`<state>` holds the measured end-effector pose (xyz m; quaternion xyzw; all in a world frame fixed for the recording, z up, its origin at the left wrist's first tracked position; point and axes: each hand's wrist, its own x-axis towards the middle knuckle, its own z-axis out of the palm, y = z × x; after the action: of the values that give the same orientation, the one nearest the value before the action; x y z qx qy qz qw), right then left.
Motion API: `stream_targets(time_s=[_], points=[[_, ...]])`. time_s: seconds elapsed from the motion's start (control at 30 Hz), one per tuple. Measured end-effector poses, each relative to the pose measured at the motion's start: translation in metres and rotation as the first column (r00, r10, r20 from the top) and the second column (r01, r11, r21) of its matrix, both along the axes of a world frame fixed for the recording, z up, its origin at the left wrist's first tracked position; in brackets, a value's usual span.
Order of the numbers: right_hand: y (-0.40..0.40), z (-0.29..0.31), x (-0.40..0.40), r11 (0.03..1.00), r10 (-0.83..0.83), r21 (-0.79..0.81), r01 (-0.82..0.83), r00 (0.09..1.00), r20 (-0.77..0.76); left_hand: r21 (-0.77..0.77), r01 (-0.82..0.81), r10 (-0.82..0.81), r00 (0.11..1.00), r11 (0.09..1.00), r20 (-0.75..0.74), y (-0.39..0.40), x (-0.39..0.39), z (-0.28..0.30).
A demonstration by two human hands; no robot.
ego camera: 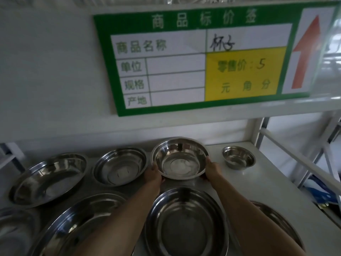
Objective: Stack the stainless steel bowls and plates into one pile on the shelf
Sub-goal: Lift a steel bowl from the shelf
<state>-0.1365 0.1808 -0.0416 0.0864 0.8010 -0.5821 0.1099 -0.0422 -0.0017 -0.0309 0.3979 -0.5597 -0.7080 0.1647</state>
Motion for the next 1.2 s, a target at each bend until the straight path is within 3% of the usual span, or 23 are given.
stream_targets(time_s=[0.23,0.5,0.7,0.9,1.2], points=[[0.001,-0.019,-0.018,0.996,-0.043,-0.080,0.042,0.999,-0.009,-0.011,-0.004,0.004,1.000,1.000,-0.016,0.006,0.003,0.012],[0.005,0.043,0.019,0.999,-0.044,-0.026,0.041,0.995,-0.085,-0.049,0.041,-0.043,0.998,0.998,-0.040,0.010,0.013,0.033],[0.004,0.065,0.036,0.991,-0.078,-0.114,0.065,0.990,-0.120,-0.180,-0.022,0.015,0.999,0.984,-0.035,-0.006,0.006,0.018],[-0.003,0.082,0.057,0.993,-0.051,-0.117,0.032,0.987,-0.155,-0.160,-0.017,0.002,0.996,0.987,-0.089,0.007,0.050,0.066],[-0.017,0.104,0.100,0.991,0.072,-0.103,-0.090,0.984,-0.163,-0.103,-0.113,0.095,0.982,0.988,-0.164,-0.010,0.096,0.086]])
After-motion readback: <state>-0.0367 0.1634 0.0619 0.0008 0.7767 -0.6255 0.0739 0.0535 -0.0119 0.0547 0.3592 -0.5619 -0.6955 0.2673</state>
